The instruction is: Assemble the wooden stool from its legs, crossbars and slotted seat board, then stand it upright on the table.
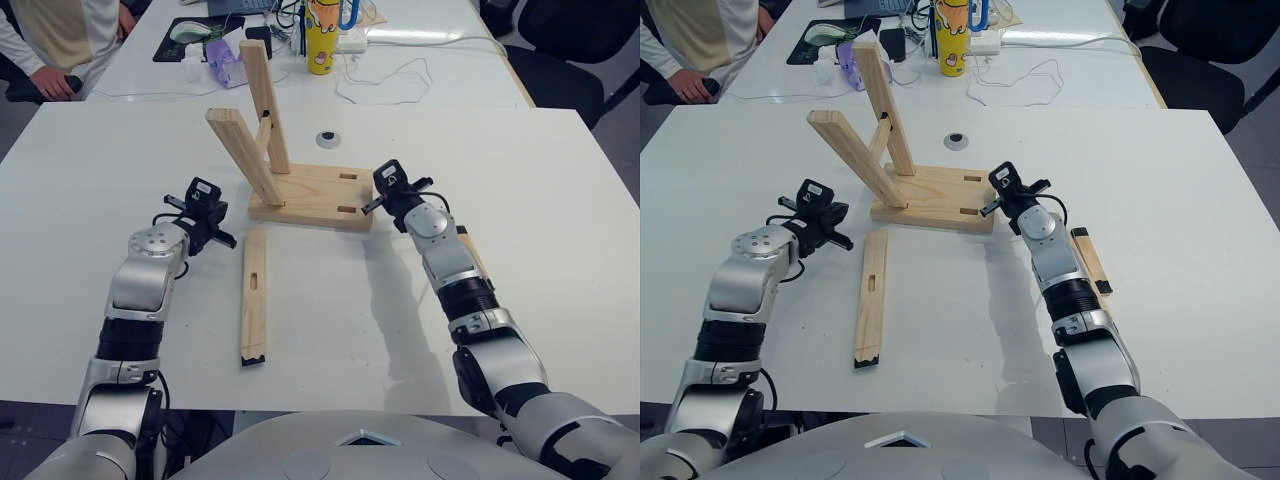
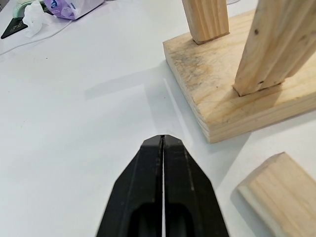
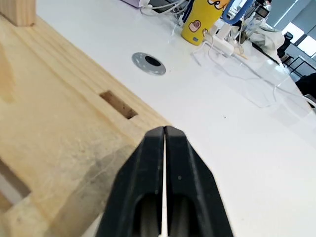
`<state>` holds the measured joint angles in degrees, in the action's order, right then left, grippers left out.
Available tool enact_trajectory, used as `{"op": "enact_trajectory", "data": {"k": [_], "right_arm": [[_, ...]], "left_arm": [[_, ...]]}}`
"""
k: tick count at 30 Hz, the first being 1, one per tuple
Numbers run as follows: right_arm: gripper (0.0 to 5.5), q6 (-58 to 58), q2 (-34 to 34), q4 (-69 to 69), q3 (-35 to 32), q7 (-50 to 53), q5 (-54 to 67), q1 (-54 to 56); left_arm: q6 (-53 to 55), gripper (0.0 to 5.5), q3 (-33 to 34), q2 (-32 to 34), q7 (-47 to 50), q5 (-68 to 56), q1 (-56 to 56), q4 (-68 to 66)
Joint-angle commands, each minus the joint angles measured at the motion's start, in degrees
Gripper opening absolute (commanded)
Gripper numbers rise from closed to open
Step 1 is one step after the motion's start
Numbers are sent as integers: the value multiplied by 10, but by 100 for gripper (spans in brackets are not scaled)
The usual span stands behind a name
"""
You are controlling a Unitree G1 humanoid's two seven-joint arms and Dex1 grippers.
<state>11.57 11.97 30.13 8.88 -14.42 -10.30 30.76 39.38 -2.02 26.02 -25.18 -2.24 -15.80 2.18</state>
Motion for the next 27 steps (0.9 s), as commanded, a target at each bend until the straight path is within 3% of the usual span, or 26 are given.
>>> {"op": "enact_trajectory", "data": {"k": [1,11,19,23,27], "right_arm": [[2,22,-11,20,5,-46,21,16],[2,50,15,-12,108,-163,-24,-8],[2,164,92,-281,226,-384,29,-112],[2,224,86,-349,217,-395,69,-109],[2,253,42,-332,138,-345,122,-76]], "left_arm": [[15,0,-12,6,-16,-5,-3,20],[12,0,-19,-5,-13,-1,-14,9],[7,0,-22,-16,-6,2,-16,9],[5,0,-23,-20,-1,3,-22,8],[-2,0,-28,-23,0,5,-28,1]]}}
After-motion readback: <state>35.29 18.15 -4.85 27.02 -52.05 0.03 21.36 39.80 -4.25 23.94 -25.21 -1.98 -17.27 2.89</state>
